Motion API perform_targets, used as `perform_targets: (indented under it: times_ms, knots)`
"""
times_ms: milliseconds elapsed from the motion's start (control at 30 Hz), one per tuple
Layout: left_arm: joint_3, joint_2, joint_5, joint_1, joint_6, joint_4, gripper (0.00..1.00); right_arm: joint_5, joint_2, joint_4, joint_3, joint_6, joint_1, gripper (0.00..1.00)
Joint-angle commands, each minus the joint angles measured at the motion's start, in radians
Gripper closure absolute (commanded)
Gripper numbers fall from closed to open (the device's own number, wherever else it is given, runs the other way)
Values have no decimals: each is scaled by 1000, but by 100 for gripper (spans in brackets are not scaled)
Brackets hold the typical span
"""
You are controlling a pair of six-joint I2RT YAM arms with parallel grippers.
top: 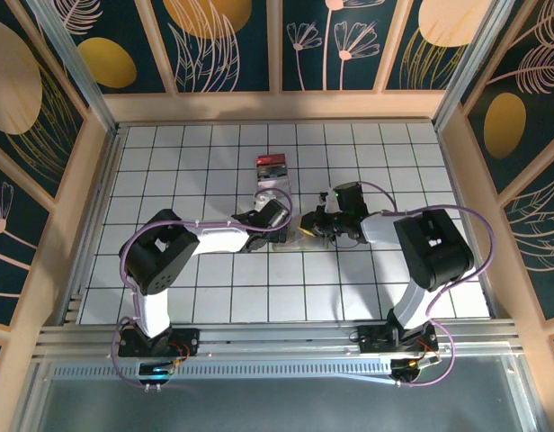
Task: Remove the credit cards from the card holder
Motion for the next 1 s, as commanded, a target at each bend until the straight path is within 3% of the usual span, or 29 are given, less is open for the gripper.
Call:
perform_targets:
  times_ms: [0, 267, 633, 967]
  knots:
    - [-27, 49, -18, 0, -2, -94, 1, 17, -36, -12, -6, -30, -11, 92]
    - [-23, 28, -33, 1, 0, -101, 1, 48, -82, -69, -6, -60, -40, 98]
    - [25, -59, -28, 1, 20, -112, 1, 191, -191, -254, 37, -146, -69, 100]
    - [35, -174, -15, 7, 2, -52, 1, 188, -258, -182, 18, -111, -70, 100]
